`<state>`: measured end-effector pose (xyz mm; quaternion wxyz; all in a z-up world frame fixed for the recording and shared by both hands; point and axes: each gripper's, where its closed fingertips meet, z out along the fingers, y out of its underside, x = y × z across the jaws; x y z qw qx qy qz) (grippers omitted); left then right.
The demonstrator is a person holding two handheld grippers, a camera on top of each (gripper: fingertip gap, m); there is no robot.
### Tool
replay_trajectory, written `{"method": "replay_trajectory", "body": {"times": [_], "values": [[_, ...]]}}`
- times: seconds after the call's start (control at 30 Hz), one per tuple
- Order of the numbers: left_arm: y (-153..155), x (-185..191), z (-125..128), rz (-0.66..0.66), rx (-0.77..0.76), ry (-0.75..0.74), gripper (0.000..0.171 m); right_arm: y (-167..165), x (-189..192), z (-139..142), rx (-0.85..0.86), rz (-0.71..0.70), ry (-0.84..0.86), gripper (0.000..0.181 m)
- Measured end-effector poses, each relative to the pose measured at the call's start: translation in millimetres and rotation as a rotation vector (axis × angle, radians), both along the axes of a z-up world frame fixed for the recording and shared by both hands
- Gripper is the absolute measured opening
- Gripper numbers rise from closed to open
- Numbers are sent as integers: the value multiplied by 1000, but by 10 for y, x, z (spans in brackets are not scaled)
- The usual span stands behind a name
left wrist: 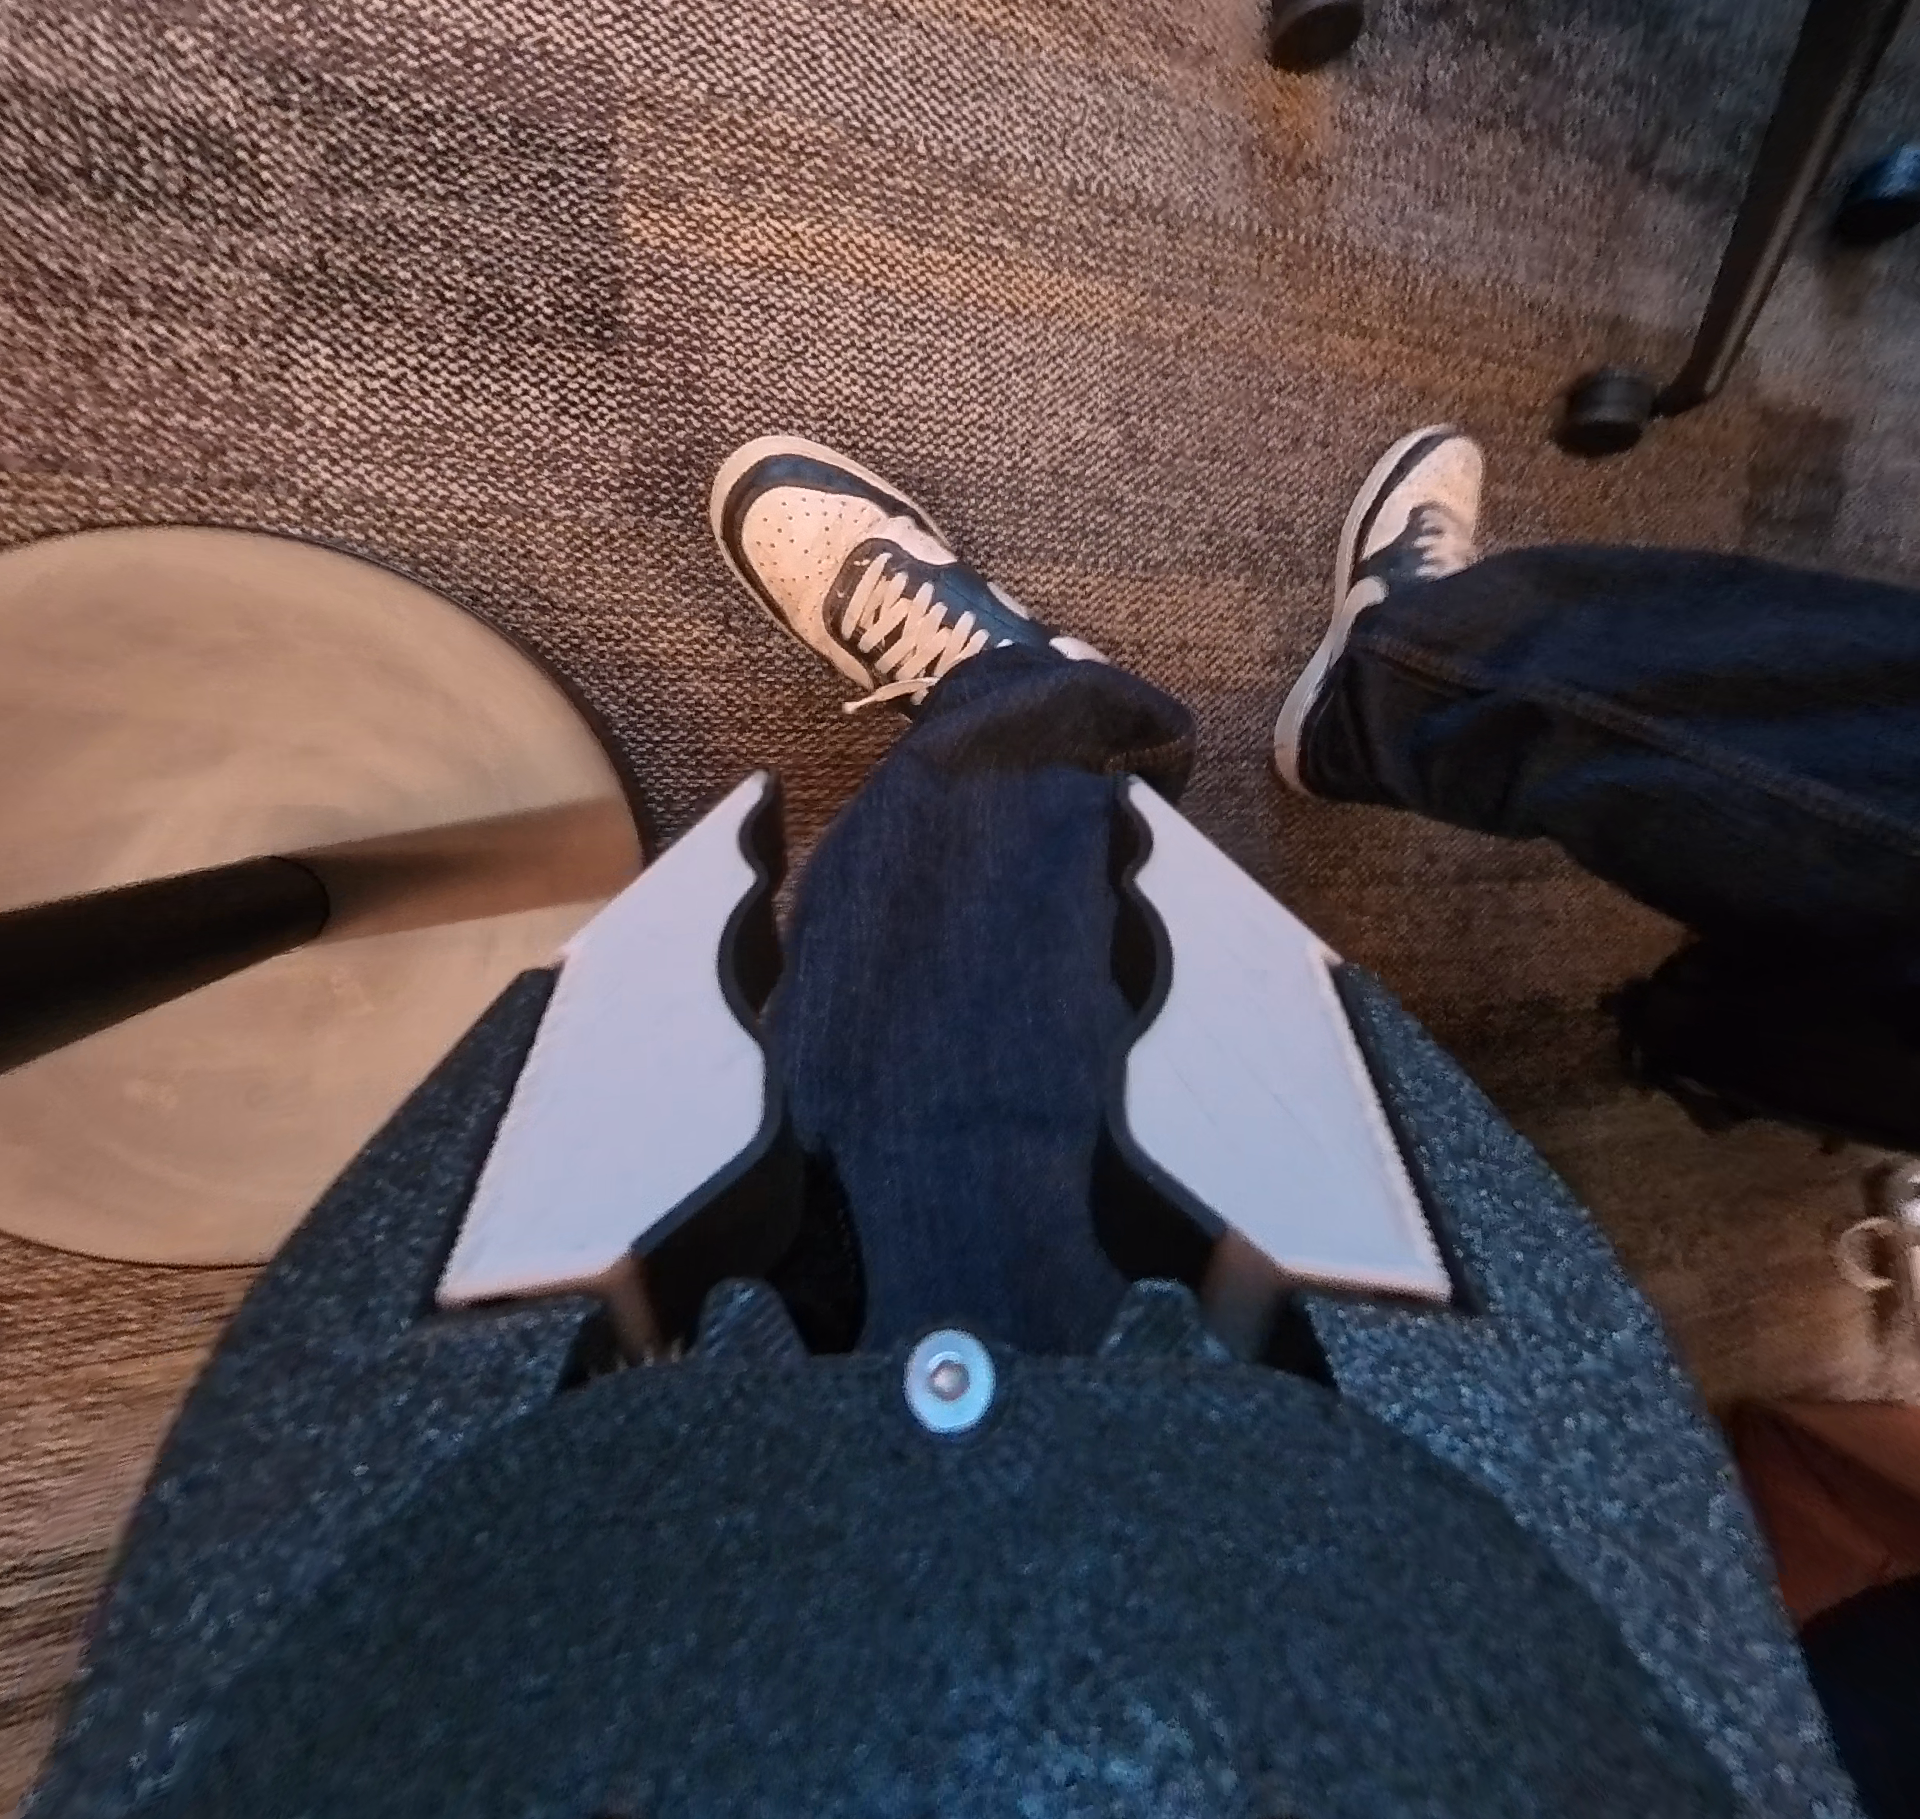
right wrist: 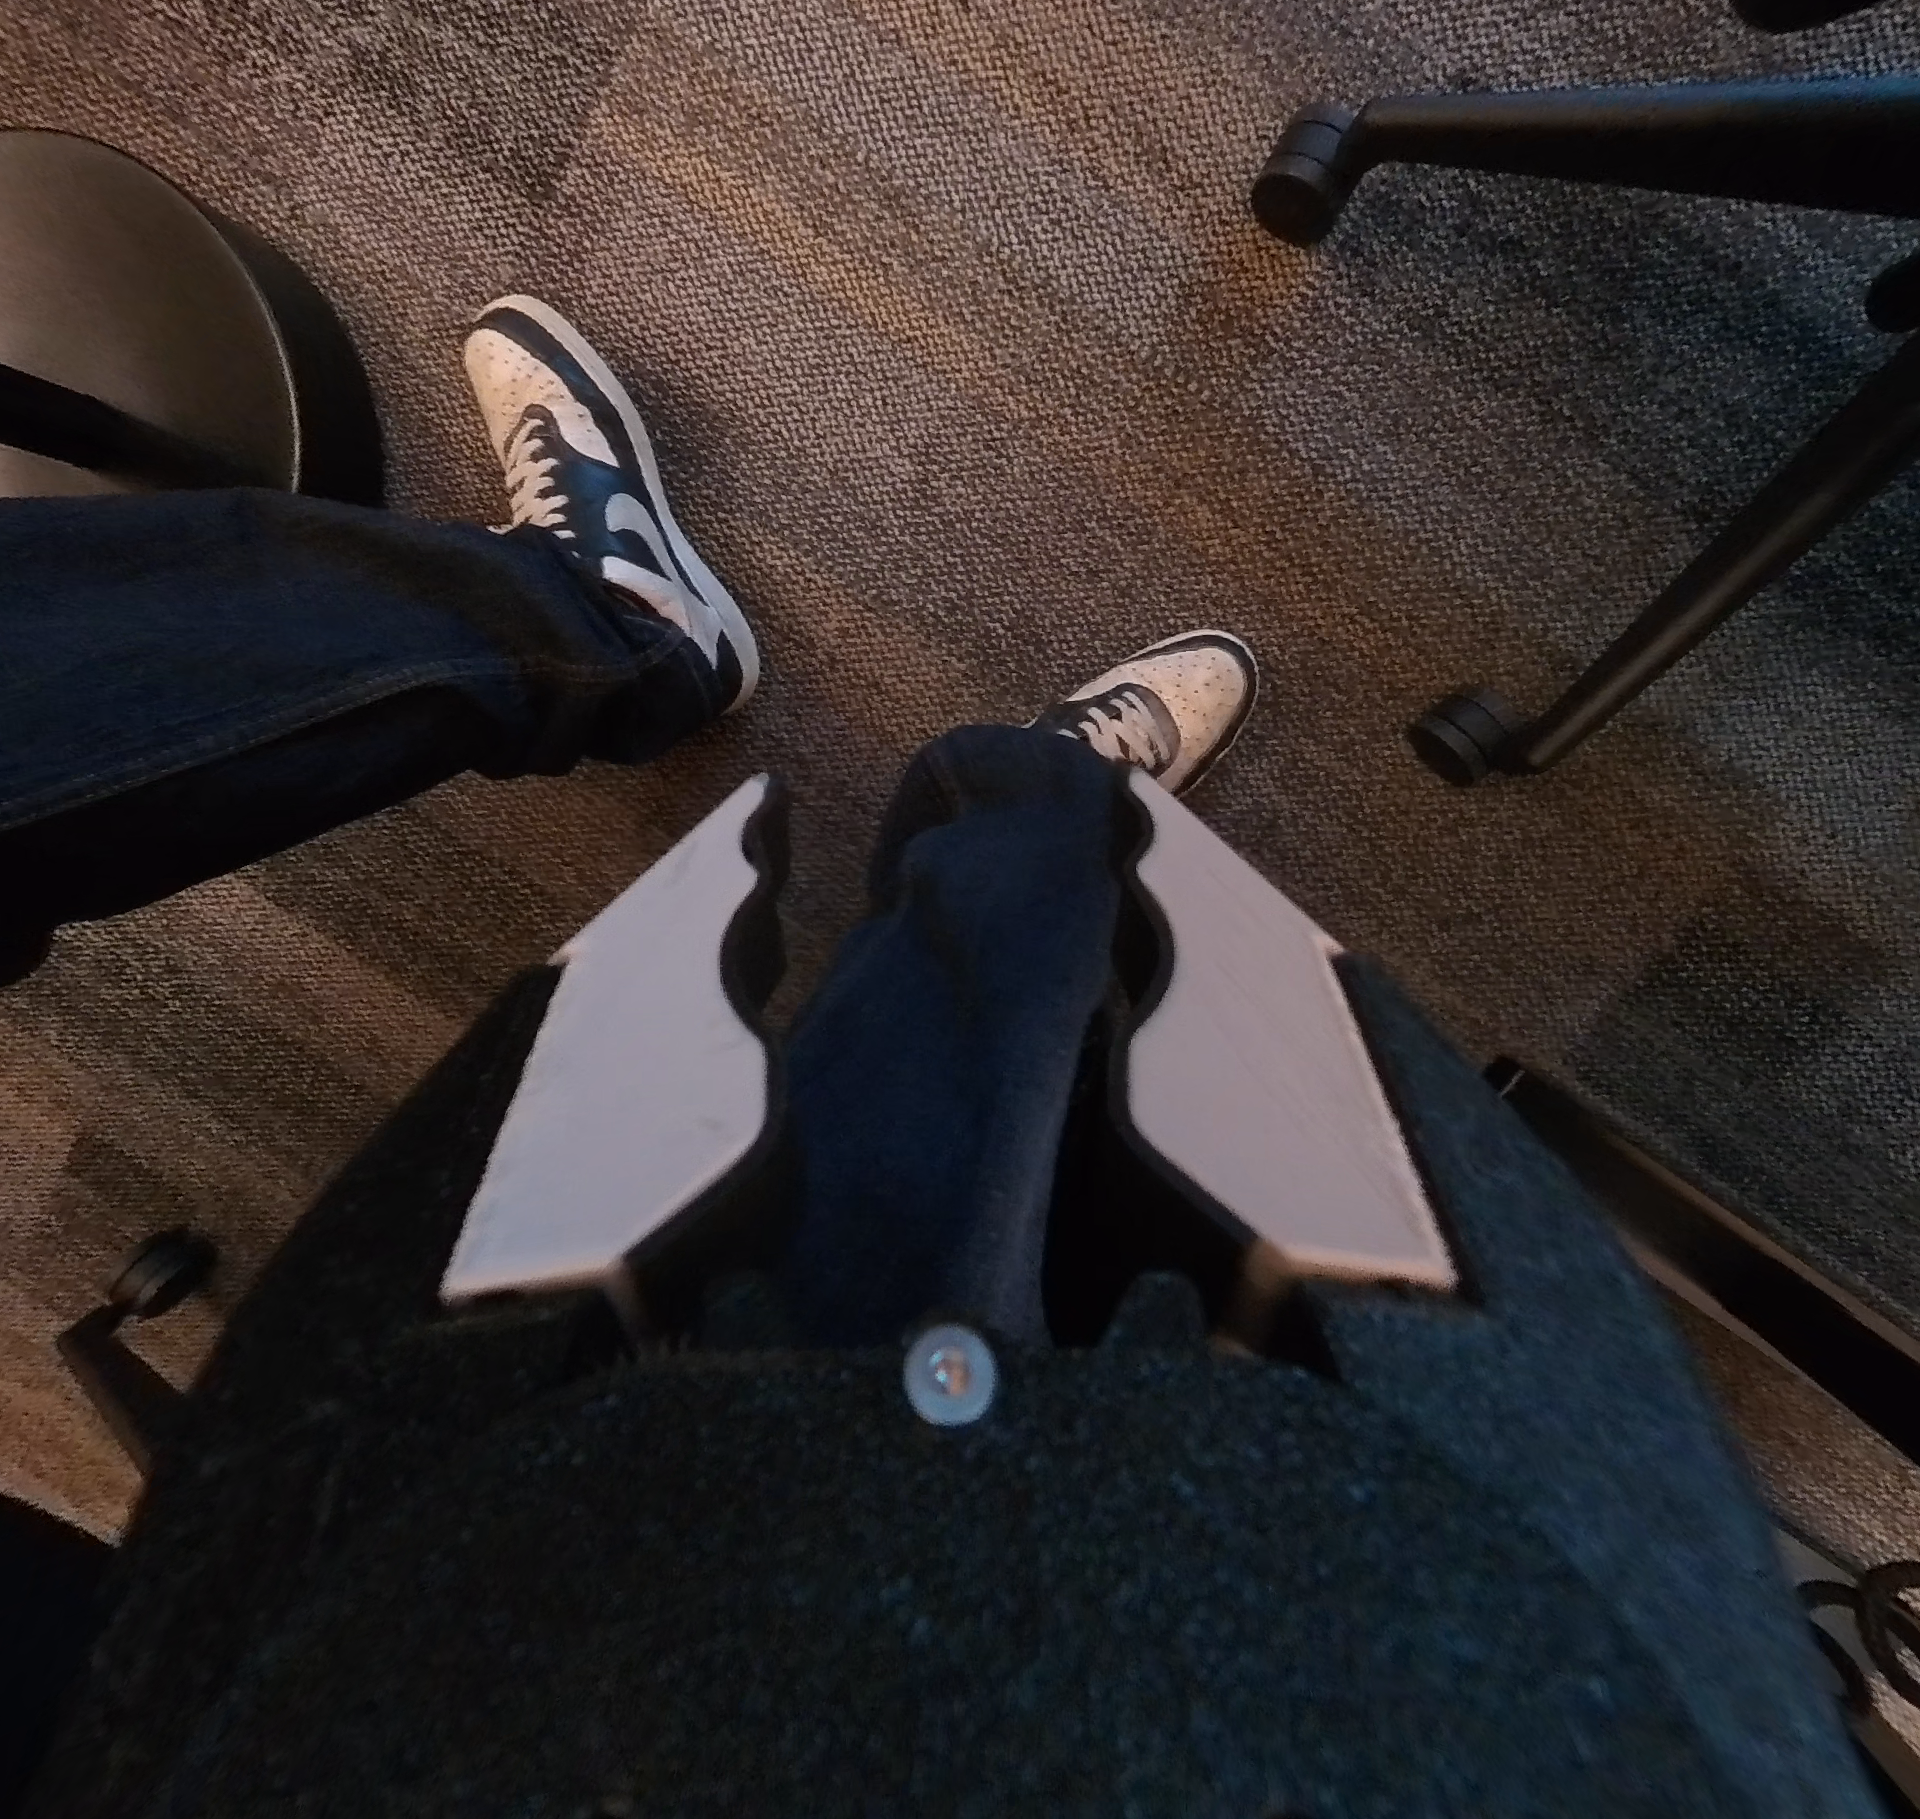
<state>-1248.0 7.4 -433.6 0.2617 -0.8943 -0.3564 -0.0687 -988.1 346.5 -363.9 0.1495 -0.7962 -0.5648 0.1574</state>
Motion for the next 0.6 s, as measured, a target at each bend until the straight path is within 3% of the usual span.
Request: {"method": "replay_trajectory", "body": {"times": [0.27, 0.6], "values": [[212, 46, 174, 124, 177, -178, 62, -160, 18, 25, 6, 32, -7, 57], [556, 503, 407, 157, 382, -514, 61, -497, 153, -142, -47, 90, -69, 57]]}}
